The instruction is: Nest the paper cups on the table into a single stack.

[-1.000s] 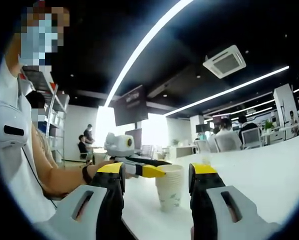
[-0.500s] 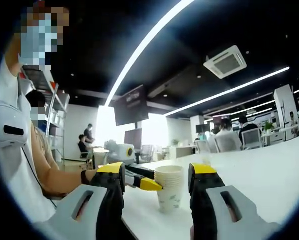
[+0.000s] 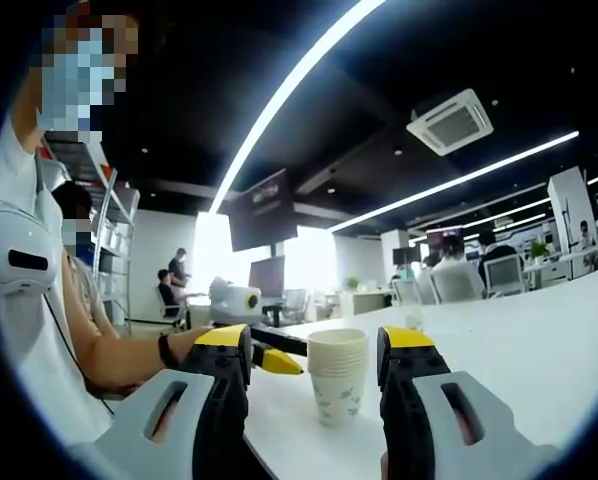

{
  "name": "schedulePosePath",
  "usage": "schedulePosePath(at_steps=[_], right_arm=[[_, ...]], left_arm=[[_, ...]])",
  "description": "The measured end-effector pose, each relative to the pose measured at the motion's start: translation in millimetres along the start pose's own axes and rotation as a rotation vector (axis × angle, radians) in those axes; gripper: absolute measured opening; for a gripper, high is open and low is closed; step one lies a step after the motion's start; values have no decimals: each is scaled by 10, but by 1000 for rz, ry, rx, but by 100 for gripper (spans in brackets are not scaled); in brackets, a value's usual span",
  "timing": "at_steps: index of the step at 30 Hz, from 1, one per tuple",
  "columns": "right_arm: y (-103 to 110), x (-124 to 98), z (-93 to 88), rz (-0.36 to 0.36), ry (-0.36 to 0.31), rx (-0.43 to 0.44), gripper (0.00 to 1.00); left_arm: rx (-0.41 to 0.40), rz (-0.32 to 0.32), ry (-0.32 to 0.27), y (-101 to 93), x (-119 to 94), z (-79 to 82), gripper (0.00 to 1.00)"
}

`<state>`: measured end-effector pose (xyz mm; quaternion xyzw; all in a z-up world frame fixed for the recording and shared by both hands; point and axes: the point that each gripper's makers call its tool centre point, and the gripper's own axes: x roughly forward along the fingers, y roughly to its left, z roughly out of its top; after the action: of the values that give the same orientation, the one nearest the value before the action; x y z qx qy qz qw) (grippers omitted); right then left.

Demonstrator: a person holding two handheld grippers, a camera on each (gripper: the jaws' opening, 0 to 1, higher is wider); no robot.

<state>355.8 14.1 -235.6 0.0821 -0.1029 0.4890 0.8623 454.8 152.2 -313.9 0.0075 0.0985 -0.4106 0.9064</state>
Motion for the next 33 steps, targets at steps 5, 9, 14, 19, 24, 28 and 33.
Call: schedulePosePath(at_steps=[5,9,14,19,24,28,33], right_arm=[[1,-9,4,1,0,-3,53],[-29,-38,51,-4,-4,-14,53],[-88,-68,70,-17,-3,-19,53],[-101,-60,93,-17,-3,-24,53],[-99,-48,96,-17,5,-30,53],[-104,-41,110,-21,7,-34,53],[-108,-22,111,-21,8,-39,53]], left_arm=[[35,73,22,406,-31,22,62],[-20,57,-42,670,-45,272,63],[4,169,-41,1194,61,409,63],[47,300,-49,1709,337,498,67],[4,346,-57,2042,677,463,67],[-30,384,-59,2275,889,412,66],[-9,511,-34,2728,1081,325,65]])
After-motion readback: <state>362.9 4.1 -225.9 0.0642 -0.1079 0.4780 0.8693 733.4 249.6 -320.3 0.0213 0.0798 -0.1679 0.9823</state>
